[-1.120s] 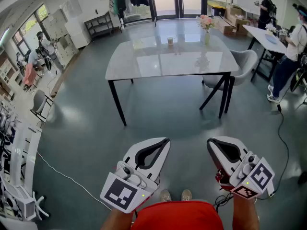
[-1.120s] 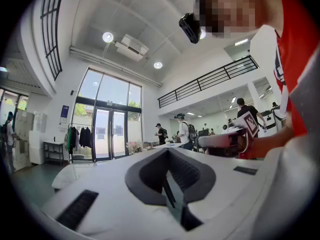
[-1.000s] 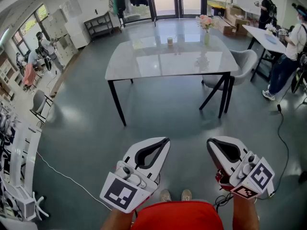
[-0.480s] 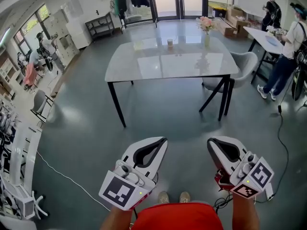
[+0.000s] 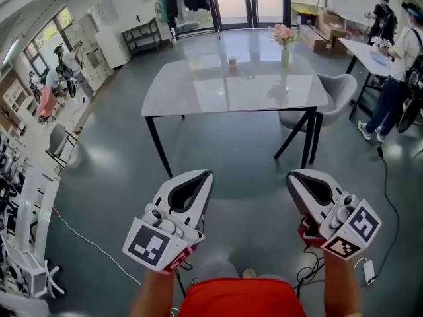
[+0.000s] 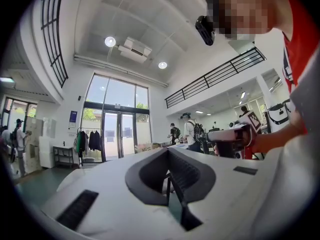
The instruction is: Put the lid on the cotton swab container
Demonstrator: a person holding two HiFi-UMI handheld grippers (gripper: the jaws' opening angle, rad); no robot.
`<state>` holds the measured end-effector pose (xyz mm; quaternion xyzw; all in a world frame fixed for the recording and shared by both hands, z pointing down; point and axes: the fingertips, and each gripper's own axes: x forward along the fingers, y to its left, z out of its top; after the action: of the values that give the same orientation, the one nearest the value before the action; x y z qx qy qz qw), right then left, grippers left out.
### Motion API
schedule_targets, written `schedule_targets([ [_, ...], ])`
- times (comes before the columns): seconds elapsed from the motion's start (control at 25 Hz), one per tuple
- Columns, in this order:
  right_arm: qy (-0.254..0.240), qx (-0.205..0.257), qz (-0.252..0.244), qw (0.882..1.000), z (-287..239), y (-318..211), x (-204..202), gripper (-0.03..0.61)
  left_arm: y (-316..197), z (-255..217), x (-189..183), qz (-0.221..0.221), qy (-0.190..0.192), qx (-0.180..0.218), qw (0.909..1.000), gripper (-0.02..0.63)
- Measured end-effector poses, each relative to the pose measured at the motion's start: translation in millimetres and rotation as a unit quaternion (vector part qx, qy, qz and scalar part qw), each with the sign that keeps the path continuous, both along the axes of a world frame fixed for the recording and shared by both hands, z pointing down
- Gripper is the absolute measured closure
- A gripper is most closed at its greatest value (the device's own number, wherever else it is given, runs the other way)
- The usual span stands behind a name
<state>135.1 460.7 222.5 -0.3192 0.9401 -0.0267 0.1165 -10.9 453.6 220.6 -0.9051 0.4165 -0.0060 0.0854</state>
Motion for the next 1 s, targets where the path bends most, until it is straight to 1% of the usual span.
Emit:
schedule_targets([
  [0.2, -0.007, -0.005, -0.001, 1.000, 0, -39, 7, 0.571, -34, 3, 4, -0.006, 0.002, -0.003, 1.0000, 0.591],
  [0.32, -0.009, -0.004, -0.002, 1.000, 2, -71, 6, 0.571, -65, 6, 2, -0.007, 0.006, -0.002, 1.0000, 0.591],
  [0.48, -0.001, -0.001, 0.004, 1.000, 2, -124, -3, 0.571, -121, 7, -11, -0.007, 0.017, 0.004, 0.9998, 0.591],
  [0.68, 0.006, -0.001, 0.018, 1.000, -4, -201, -22, 0.571, -200, 0, -32, -0.001, 0.006, 0.011, 0.9999, 0.591],
  [0.8, 0.006, 0.001, 0.025, 1.000, -11, -247, -34, 0.571, -246, -4, -43, 0.011, 0.002, 0.005, 0.9999, 0.591],
  [1.0, 0.005, 0.000, 0.031, 1.000, -12, -308, -56, 0.571, -307, 2, -59, 0.024, -0.010, -0.020, 0.9995, 0.591],
])
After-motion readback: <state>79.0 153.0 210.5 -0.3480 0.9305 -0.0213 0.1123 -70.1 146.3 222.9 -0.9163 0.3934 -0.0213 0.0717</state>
